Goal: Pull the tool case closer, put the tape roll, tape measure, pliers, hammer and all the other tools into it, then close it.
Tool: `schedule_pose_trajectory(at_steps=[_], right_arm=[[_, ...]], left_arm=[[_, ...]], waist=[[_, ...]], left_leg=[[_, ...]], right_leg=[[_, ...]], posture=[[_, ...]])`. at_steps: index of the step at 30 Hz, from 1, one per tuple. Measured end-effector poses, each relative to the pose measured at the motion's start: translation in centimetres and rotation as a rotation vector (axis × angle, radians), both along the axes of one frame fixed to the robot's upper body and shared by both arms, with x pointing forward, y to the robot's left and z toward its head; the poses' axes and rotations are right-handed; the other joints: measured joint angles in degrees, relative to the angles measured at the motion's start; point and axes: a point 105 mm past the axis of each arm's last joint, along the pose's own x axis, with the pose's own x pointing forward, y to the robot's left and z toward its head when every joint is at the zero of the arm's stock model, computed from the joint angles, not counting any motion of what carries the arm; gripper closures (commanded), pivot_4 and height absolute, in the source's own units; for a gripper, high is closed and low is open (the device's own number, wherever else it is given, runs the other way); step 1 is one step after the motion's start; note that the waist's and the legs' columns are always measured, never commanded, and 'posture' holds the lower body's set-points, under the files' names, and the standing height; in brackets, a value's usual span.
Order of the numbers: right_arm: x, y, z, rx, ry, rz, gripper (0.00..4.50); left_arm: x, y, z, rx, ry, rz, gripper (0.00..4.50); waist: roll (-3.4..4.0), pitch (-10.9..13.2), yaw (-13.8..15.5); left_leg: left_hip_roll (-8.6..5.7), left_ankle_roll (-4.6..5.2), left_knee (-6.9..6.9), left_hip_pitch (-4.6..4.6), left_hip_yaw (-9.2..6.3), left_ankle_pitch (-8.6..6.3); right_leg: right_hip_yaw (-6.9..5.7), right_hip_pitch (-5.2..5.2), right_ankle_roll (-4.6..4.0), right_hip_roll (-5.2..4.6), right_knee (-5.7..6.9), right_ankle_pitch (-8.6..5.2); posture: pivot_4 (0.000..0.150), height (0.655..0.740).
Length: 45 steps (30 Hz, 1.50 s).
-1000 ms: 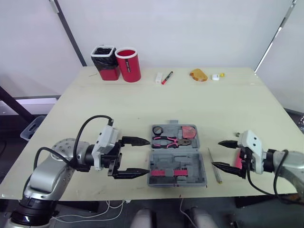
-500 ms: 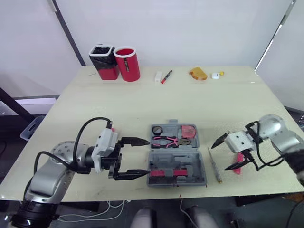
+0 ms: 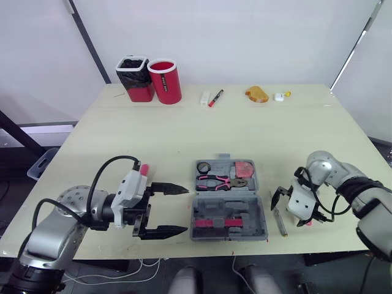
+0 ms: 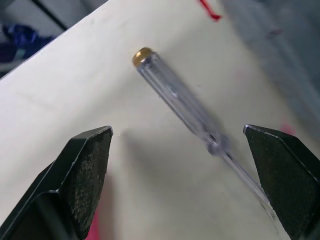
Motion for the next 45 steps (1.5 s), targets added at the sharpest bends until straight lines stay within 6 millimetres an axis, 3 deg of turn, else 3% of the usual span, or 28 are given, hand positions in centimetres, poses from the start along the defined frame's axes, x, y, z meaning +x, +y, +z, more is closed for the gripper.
schedule_pose_trajectory(at_steps=[10, 14, 16, 17, 18, 23, 32, 35, 38, 40, 45], right_arm=[[0.8, 0.5, -0.1, -0.037, -0.051, 0.042, 0.08], [1.1, 0.4, -0.2, -0.058, -0.067, 0.052, 1.24], [1.4, 1.1, -0.1, -0.057, -0.082, 0.071, 2.12], [1.4, 1.1, -0.1, -0.056, -0.084, 0.072, 2.29], [1.4, 1.1, -0.1, -0.057, -0.084, 0.071, 2.91], [1.4, 1.1, -0.1, -0.046, -0.084, 0.060, 4.47], [1.2, 0.7, 0.1, -0.010, -0.060, 0.001, 4.47], [1.5, 0.5, 1.4, 0.024, -0.064, -0.051, 4.47], [2.1, -0.3, 3.5, 0.072, -0.066, -0.224, 4.47], [2.0, -1.2, 5.0, 0.152, -0.028, -0.435, 4.47], [0.9, -1.4, 5.2, 0.243, 0.060, -0.740, 4.47]], left_arm=[[-0.1, -0.1, 0.0, 0.002, -0.005, 0.003, 0.00], [0.0, -0.1, 0.0, 0.002, -0.005, 0.003, 0.00], [0.0, -0.1, 0.0, 0.002, -0.006, 0.003, 0.00], [0.0, -0.1, 0.0, 0.002, -0.006, 0.003, 0.00], [0.0, -0.1, 0.0, 0.002, -0.006, 0.003, 0.00], [0.0, -0.1, 0.0, 0.002, -0.007, 0.005, 0.00], [0.3, -0.3, 0.4, -0.003, -0.025, 0.005, 0.00], [0.3, -0.4, 0.4, -0.005, -0.028, 0.002, 0.00], [0.4, -0.5, 0.6, -0.008, -0.035, -0.001, 0.00], [0.4, -0.5, 0.6, -0.009, -0.035, -0.001, 0.00], [0.4, -0.6, 0.6, -0.012, -0.030, -0.002, 0.00]], waist=[[-0.05, -0.03, -0.25], [-0.22, -0.13, -0.35], [-0.24, -0.14, -0.75], [-0.24, -0.14, -0.90], [-0.25, -0.15, -1.15], [-0.26, -0.16, -1.53], [-0.16, -0.08, -1.38], [0.05, 0.05, -1.36], [0.08, 0.07, -1.06], [0.08, 0.07, -0.42], [0.08, 0.07, 0.25]], left_leg=[[0.00, -0.01, 0.06, 0.15, 0.03, 0.01], [0.01, -0.02, 0.07, 0.24, 0.05, 0.01], [0.02, -0.02, 0.07, 0.26, 0.04, 0.02], [0.02, -0.02, 0.07, 0.26, 0.03, 0.01], [0.03, -0.02, 0.06, 0.26, 0.01, 0.01], [0.07, -0.02, 0.05, 0.30, 0.01, 0.01], [0.08, -0.02, 0.05, 0.25, 0.02, 0.01], [0.06, -0.02, 0.04, 0.16, 0.01, 0.01], [0.07, -0.01, 0.03, 0.09, -0.08, 0.01], [0.07, -0.01, 0.01, 0.04, -0.13, 0.01], [0.01, -0.01, 0.01, -0.01, -0.08, 0.00]], right_leg=[[0.02, 0.13, -0.07, 0.00, 0.01, 0.05], [0.04, 0.18, -0.10, 0.01, 0.01, 0.06], [0.04, 0.19, -0.10, 0.02, 0.04, 0.07], [0.03, 0.19, -0.10, 0.03, 0.04, 0.07], [0.01, 0.19, -0.10, 0.04, 0.05, 0.07], [0.03, 0.20, -0.11, 0.09, 0.06, 0.08], [0.04, 0.17, -0.14, 0.09, 0.06, 0.11], [0.02, 0.11, -0.12, 0.05, 0.06, 0.11], [-0.05, 0.10, -0.12, 0.03, 0.05, 0.11], [-0.12, 0.10, -0.13, -0.01, 0.02, 0.10], [-0.09, 0.05, -0.12, 0.02, 0.02, 0.10]], posture=[[0.150, 0.7400], [0.150, 0.7400], [0.150, 0.7400], [0.150, 0.7400], [0.150, 0.7400], [0.150, 0.7400], [0.150, 0.7400], [0.150, 0.7400], [0.150, 0.7400], [0.150, 0.7400], [0.150, 0.7400]])
